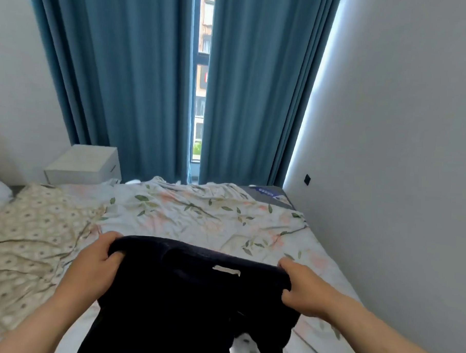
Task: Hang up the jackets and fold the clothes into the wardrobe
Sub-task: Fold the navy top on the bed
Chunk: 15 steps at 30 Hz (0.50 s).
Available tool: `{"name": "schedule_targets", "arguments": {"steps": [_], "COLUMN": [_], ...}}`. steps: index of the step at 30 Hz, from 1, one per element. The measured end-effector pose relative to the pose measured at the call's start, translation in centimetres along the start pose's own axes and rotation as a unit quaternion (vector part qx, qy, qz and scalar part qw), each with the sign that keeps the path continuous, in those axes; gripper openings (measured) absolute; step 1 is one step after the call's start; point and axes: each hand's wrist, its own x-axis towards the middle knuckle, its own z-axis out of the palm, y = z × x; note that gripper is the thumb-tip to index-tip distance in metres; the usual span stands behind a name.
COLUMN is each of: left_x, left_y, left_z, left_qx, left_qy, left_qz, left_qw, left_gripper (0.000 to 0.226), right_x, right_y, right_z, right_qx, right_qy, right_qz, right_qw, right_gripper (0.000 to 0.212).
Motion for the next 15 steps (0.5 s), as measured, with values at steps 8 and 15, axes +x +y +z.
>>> {"name": "schedule_targets", "arguments": {"steps": [8,15], "left_x": [3.4,3.6], "left_y": [11.3,17.5], "left_z": [-16.5,-27.3], "left_qx": [0.006,0.049], "left_qy": [0.128,0.153], "left_qz": [0.155,0.211], "left_qw": [0.980,0.964], "left_gripper": [0.022,0.020], "right_x": [-3.6,-6.5], "right_y": [-9.6,-16.3], "right_z": [-14.3,-23.5], "right_qx": [0.050,0.082], "right_qy": [0.296,0.383], "right_qz": [-0.027,-0.051], "right_qw": [0.953,0.919], "right_gripper": [0.019,0.034]}}
